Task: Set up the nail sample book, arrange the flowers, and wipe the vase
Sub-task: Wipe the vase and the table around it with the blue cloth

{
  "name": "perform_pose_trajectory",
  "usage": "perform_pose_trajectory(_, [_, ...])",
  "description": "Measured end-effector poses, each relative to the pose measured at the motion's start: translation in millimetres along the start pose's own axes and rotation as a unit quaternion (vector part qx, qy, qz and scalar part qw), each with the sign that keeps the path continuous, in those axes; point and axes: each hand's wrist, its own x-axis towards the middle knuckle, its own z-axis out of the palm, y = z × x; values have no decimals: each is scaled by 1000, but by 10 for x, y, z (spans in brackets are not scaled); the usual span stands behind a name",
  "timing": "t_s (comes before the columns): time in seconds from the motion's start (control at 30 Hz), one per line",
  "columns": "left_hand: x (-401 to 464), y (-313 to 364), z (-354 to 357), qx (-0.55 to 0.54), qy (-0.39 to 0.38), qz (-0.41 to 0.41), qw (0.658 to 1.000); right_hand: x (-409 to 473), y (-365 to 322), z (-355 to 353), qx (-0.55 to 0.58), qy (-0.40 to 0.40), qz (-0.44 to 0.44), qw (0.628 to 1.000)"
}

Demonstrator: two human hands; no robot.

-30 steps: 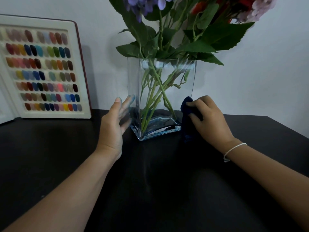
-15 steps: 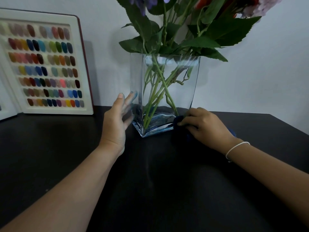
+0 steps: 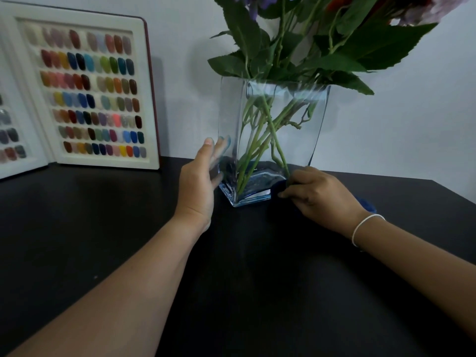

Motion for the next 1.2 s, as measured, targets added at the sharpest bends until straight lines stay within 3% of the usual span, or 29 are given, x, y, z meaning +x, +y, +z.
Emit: perform_pose_trajectory(1.2, [-13, 21, 1, 8, -5, -8, 1000, 192, -272, 106, 59, 3, -22, 998])
